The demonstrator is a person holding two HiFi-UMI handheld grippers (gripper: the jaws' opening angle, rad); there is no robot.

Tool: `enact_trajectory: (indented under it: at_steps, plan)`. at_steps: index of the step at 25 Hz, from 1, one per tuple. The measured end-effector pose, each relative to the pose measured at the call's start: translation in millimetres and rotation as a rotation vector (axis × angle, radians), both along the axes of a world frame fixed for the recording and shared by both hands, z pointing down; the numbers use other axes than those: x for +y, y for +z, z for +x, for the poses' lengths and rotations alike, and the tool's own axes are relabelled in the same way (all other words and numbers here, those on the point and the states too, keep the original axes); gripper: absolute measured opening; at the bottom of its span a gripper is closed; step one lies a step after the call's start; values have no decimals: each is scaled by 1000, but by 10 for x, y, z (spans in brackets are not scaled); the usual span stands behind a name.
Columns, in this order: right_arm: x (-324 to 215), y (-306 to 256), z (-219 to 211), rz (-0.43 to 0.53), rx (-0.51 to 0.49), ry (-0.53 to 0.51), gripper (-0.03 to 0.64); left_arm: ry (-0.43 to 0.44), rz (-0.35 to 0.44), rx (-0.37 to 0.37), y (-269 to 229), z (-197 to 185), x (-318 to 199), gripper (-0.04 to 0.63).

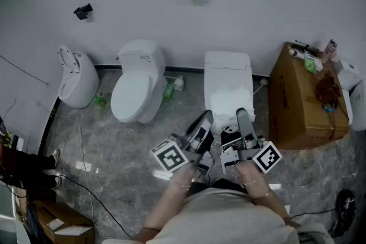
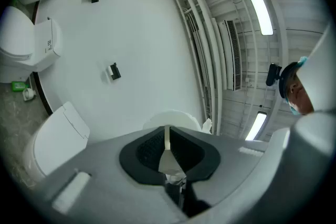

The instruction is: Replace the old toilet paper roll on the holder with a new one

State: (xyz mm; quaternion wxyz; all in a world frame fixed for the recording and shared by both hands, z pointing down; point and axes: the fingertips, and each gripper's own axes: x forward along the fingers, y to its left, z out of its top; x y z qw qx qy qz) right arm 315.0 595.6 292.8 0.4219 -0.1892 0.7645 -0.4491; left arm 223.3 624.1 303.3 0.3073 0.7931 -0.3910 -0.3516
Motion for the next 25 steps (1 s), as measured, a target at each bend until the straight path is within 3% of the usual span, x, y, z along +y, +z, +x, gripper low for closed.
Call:
enact_trajectory:
  at_steps: [14,21,25]
  plan:
    - [17,73,-195,8,-6,32,414,27,1,-1,53,-226,8,29]
    - [36,83,-315,-3,-26,52,414,79,15,-45,79,-359,29,29]
    - [79,158,-420,-21,-33,64,414,89,35,-15,91,-510,64,29]
